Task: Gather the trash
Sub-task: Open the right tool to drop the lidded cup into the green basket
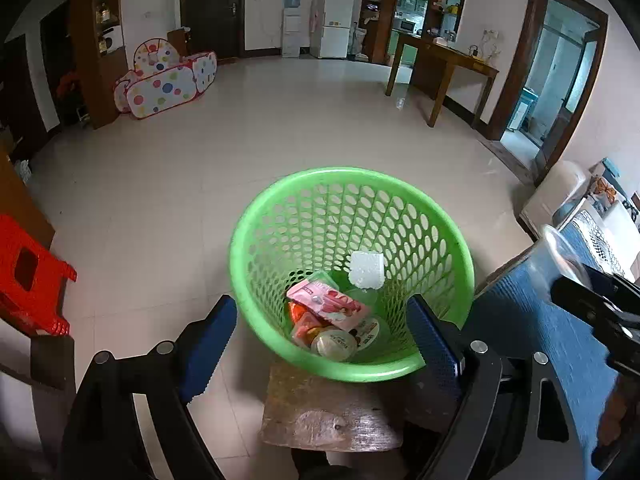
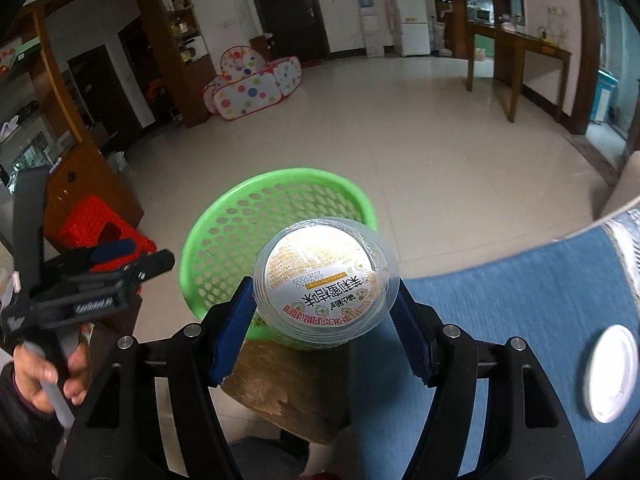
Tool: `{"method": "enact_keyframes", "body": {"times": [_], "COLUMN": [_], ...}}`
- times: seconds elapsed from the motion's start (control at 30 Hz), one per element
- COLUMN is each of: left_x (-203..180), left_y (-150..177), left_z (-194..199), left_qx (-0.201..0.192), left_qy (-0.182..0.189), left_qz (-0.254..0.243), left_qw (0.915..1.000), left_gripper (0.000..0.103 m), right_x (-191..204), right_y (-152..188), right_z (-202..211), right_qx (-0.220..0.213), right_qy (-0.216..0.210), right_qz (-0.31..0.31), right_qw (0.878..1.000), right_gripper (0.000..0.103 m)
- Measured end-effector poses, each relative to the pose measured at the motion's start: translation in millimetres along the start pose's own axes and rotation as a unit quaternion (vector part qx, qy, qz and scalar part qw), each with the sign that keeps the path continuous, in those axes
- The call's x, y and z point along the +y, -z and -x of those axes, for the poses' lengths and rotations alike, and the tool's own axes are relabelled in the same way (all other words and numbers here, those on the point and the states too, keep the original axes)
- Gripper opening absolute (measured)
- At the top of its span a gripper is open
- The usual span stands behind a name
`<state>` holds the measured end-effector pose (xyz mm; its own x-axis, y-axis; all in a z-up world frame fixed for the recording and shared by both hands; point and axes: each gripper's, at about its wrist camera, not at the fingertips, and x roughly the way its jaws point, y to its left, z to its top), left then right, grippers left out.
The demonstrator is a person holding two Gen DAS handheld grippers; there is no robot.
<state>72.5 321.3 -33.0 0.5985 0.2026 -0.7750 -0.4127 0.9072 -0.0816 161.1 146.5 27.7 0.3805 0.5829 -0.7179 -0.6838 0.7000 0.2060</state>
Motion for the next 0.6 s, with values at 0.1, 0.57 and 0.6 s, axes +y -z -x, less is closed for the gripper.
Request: {"method": "enact_keyframes", "body": {"times": [0.1,0.57,0.6], "left_x": [7.1,23.1,21.4], "left_y": [4.1,11.7,12.1], "left_z": [0.5,-1.5,-1.5], "left_qx": [0.002,0.011,0.011], "left_qy": [-0.002,-0.007,-0.005], "left_qz": [0.007,0.025,0.025], "left_qw": [1.0,0.9996,0.9996], "left_gripper": [0.083,0.084,0.084], "right_x": [8.7,15.6,16.8], "right_y": [-8.5,-17.3,-15.7], "right_z": [-19.4,-28.2,-26.0], "right_qx": [0.013,0.01,0.007], "right_qy": [-0.007,-0.018,-0.015], "right_qz": [-0.001,-0.014,-0.014], "right_qw": [1.0,1.0,1.0], "right_gripper": [0.067,0.077,0.077]}}
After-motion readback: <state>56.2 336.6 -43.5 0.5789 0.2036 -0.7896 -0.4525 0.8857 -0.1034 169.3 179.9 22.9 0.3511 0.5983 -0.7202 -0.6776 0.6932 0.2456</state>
